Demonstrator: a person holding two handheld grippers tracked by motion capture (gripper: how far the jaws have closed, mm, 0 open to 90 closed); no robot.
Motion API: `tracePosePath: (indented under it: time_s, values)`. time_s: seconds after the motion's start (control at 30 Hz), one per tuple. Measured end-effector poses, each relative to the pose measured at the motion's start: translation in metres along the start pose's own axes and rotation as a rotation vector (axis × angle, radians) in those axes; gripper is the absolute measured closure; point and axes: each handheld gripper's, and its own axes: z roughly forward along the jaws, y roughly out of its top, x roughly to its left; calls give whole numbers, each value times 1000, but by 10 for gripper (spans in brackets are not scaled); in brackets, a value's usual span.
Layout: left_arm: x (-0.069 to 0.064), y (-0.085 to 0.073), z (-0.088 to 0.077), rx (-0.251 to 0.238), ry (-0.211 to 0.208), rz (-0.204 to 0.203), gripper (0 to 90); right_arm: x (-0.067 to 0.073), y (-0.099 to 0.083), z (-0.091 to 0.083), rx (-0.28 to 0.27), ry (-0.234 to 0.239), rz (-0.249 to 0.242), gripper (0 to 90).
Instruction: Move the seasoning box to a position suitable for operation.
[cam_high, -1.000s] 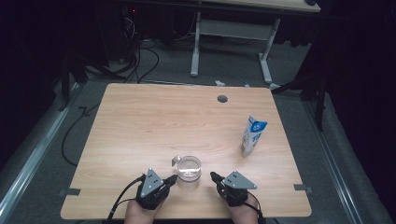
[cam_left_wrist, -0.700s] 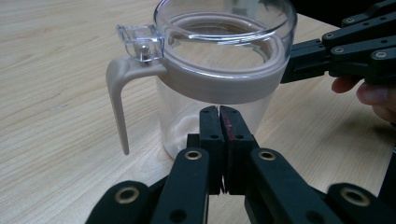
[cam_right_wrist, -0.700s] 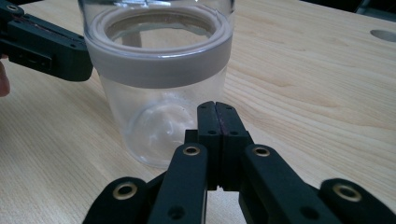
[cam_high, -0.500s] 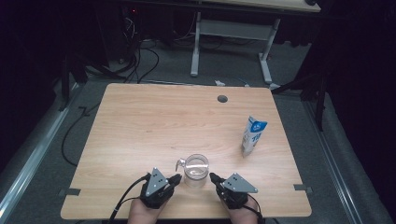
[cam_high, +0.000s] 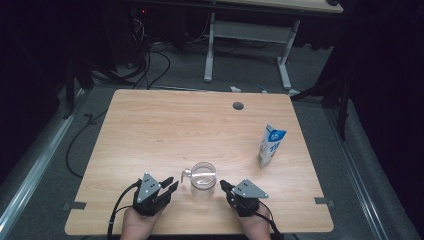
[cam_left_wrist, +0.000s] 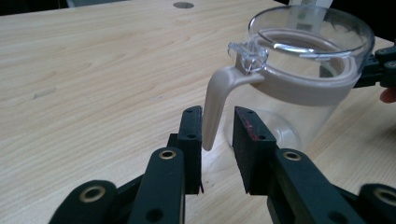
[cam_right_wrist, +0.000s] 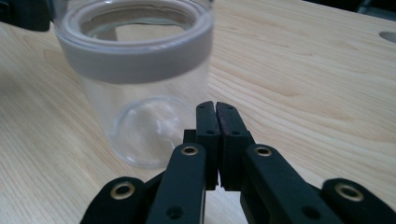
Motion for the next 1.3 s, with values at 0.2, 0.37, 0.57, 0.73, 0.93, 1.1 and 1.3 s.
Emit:
tracePosePath:
  time_s: [0.2,0.37,0.57,0.73,0.93,1.1,1.3]
  values:
    - [2,10,6,-8,-17,5,757,-8,-6,-6,3,7,18,893]
    - [5,19,11,-35,-42,-14,831,-16,-9,-5,1,7,66,894]
    - [5,31,15,-53,-26,-15,899,-18,-10,-4,2,13,86,894]
    - [-3,40,18,-71,-22,-3,899,-19,-7,-4,-3,31,83,895]
    - [-8,45,20,-71,-15,13,899,-17,10,0,0,23,45,895]
    - [-11,43,24,-66,-6,14,899,-25,30,4,-41,-6,45,895]
    - [-13,40,24,-93,-1,2,900,-22,21,9,-28,25,41,891]
